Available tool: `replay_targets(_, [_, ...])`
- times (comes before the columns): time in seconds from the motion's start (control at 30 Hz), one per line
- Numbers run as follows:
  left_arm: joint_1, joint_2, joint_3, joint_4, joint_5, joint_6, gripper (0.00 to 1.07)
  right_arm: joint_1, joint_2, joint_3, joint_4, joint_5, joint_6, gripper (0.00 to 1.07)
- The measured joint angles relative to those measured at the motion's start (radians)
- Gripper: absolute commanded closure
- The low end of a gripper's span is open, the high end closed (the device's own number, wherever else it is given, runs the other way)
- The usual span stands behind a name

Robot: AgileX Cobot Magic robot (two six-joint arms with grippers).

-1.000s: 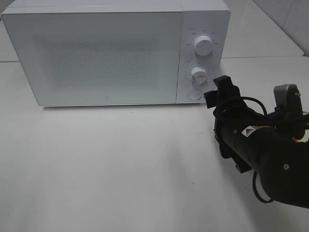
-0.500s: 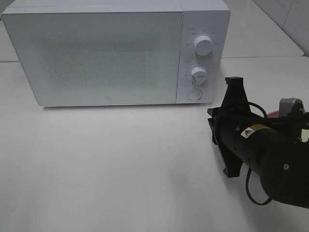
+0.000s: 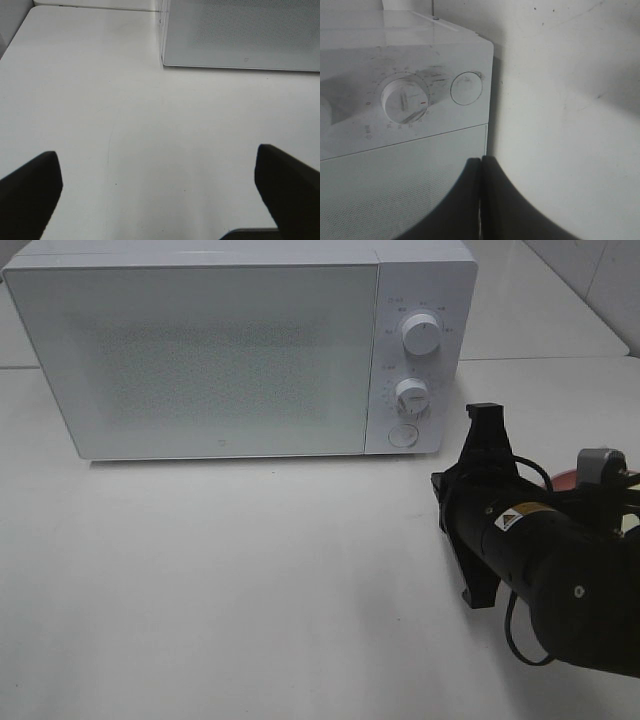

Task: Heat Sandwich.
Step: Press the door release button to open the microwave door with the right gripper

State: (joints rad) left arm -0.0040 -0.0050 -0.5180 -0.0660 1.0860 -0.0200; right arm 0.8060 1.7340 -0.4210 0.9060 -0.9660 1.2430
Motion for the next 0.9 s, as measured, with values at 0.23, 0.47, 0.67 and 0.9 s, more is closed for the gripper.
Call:
replay_targets(0.23, [0.0, 0.0, 0.0, 0.0, 0.0, 0.0, 0.09, -0.024, 0.072, -0.06, -0.039, -0.006, 0.024, 1.07])
replay_targets(0.47, [0.0, 0.0, 0.0, 0.0, 0.0, 0.0, 0.09, -0.093, 0.147, -0.159, -0.113, -0.001, 0.042, 1.07])
replay_targets(0.67, [0.0, 0.0, 0.0, 0.0, 0.0, 0.0, 0.09, -0.144, 0.202, -0.224, -0.144, 0.02, 0.049, 1.07])
replay_targets(0.9, [0.0, 0.0, 0.0, 0.0, 0.0, 0.0, 0.09, -0.191, 0.26, -0.282, -0.174, 0.027, 0.052, 1.07])
